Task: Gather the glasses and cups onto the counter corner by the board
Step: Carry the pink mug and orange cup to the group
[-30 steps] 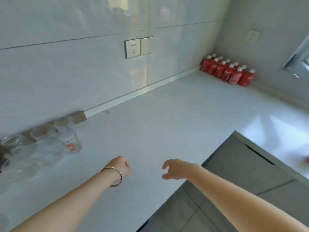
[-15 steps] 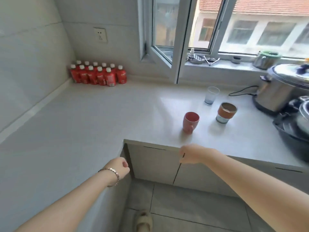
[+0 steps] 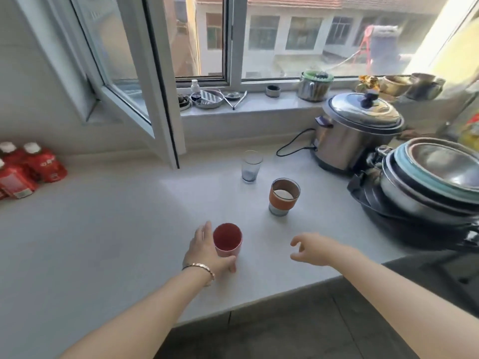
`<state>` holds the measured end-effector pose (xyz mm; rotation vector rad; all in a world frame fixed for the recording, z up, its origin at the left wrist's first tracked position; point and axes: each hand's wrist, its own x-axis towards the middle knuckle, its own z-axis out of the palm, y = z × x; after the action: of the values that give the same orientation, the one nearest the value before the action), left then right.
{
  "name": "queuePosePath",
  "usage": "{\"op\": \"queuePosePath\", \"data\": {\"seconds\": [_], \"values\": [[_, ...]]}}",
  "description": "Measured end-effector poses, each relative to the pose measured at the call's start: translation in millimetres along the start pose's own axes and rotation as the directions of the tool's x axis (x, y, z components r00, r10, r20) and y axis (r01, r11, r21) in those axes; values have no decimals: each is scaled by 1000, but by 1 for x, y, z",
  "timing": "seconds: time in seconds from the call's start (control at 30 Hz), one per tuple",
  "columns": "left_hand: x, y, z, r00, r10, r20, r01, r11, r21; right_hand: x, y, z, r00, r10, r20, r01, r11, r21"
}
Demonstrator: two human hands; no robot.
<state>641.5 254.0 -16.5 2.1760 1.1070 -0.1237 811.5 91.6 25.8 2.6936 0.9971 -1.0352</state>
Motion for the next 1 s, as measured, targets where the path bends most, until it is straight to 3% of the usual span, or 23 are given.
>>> {"op": "queuePosePath", "data": {"seconds": [0.17,0.23,0.33,0.43,0.5,0.67,0.73,0.8,0.83,0.9,1.0], "values": [[45,18,19,991,-22,129,19,999,27,28,29,-14,1000,16,-1,-16,997,70],[50,19,26,995,-29,99,28,1000,14,42,38,-23,1000,-6,-25,7,998,63],[54,23,32,998,-56,21,57,997,-44,70,49,-39,978,-122,-170,132,990,49],[51,32,34,988,-149,-26,146,983,-112,102,49,-56,904,-267,-335,314,944,95],[48,40,37,971,-229,-71,214,960,-180,125,48,-67,877,-331,-350,376,924,68],[34,59,34,892,-409,-191,327,878,-350,176,45,-78,901,-387,-196,397,918,13],[26,61,37,844,-483,-232,376,843,-385,186,46,-77,896,-398,-196,408,913,12],[-17,56,43,716,-637,-286,463,739,-489,186,26,-63,828,-539,-154,537,841,-60],[-18,55,47,717,-625,-310,445,752,-486,189,32,-65,837,-511,-198,515,857,-35],[-48,47,55,652,-676,-342,460,712,-531,178,24,-58,812,-539,-224,550,835,-17],[-49,47,53,654,-667,-357,442,720,-535,180,32,-63,813,-522,-257,546,837,26]]}}
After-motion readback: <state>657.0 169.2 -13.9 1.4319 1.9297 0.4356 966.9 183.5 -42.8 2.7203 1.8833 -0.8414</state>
